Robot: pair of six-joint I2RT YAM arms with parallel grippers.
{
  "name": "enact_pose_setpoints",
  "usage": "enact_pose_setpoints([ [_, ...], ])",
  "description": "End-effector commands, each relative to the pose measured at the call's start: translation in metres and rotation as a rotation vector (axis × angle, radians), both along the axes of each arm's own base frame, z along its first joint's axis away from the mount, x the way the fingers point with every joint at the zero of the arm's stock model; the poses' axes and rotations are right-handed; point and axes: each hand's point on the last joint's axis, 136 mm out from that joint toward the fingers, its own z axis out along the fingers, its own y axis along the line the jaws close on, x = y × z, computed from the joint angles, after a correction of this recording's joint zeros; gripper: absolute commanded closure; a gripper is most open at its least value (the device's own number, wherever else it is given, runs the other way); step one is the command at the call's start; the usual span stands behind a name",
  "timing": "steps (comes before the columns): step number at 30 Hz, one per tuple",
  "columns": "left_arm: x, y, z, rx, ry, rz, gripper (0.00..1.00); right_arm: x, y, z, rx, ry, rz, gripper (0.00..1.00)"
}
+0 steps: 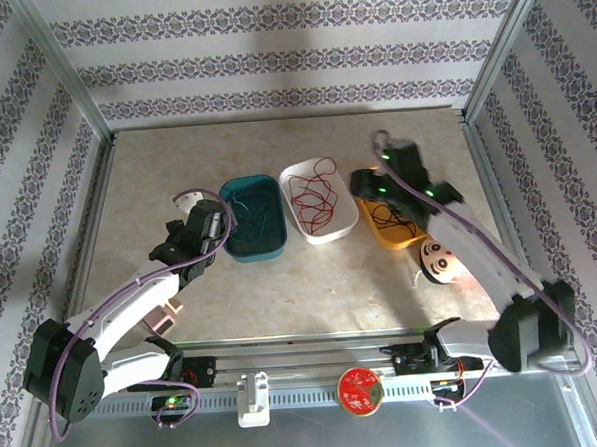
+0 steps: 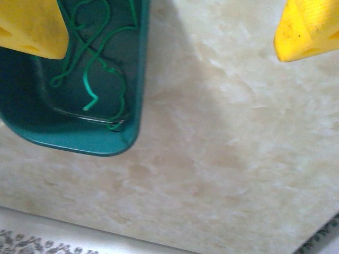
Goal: Untangle the cables
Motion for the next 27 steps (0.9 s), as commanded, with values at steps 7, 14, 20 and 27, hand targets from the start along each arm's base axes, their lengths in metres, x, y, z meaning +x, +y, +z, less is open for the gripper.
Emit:
enact_pose_setpoints([
  [7, -0.025, 0.078, 0.032, 0.394, -0.111, 0.216, 0.01, -0.035, -0.131, -0.006, -0.401, -0.461, -0.429, 0.02],
  [14, -0.014, 0.099, -0.024, 0.490, -0.059, 0.213, 0.01, -0.022, -0.148, -0.064, -0.483, -0.389, -0.489, 0.02],
  [20, 0.023, 0.086, -0.056, 0.457, 0.026, 0.092, 0.01, 0.007, -0.139, -0.081, -0.496, -0.438, -0.437, 0.02],
  [27, 0.059, 0.090, -0.058, 0.396, -0.045, 0.013, 0.01, 0.025, -0.128, -0.111, -0.321, -0.437, -0.260, 0.02],
])
